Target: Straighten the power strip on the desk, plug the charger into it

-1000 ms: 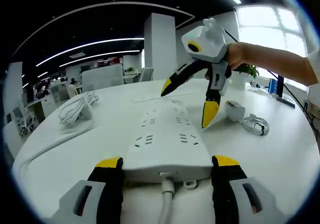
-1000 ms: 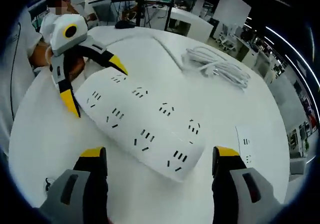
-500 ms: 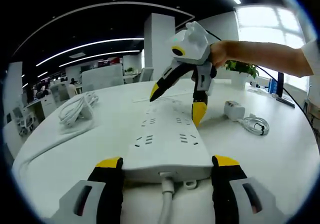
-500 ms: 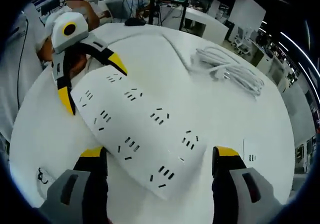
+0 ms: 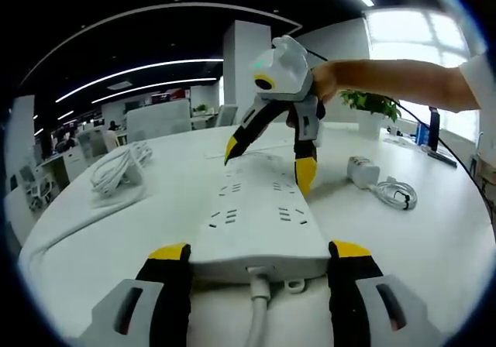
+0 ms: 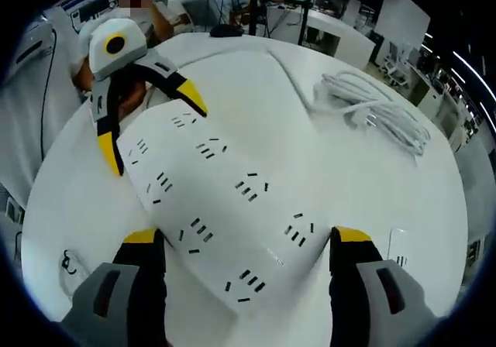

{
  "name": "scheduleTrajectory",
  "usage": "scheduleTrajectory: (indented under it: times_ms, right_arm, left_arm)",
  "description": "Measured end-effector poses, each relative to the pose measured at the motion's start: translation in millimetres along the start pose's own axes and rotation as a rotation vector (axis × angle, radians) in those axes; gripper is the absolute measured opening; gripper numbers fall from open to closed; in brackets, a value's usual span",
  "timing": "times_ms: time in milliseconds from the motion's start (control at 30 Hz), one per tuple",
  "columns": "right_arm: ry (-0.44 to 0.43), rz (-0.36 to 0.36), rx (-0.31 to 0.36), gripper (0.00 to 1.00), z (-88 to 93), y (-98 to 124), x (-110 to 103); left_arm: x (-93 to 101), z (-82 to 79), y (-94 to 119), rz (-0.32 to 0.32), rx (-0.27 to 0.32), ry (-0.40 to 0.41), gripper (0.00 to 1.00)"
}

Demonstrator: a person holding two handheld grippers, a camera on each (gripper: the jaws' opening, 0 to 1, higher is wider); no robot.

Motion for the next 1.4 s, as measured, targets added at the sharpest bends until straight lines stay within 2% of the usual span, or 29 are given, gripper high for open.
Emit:
scheduleTrajectory:
  times_ms: [767,1000,1233,1400]
  right_arm:
    - [-0.01,0.017,0.062,0.84,-2.3,-1,-15]
    - [-0.035,0.035,0.051,0.83,-0.1,2,-18]
    - [-0.099,0.064,0.085,0.8,7.1,6,-27]
    - [-0.083,0.057,0.1,0.81,6.3,5,-25]
  left_arm:
    - [-1.9,0.5,-1,0.006,0.007,-0.006,0.72]
    - [-2.5,0.6,-1,0.024,0.004,-0.01,0.72]
    - [-2.0,0.8,0,0.039,0.003,-0.015,0.72]
    - [-1.2,0.6,1,0.04,0.005,-0.015,0.72]
Point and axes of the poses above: the point that each gripper's makers call its tool centre point, and the gripper's own axes: y roughly backward along the fingers, x roughly to its right, z roughly out of its underside, the point moved 9 cm from there along y, roughly backward along the fingers, and after that the axes turned 6 degrees about x, right-handed, at the moved point
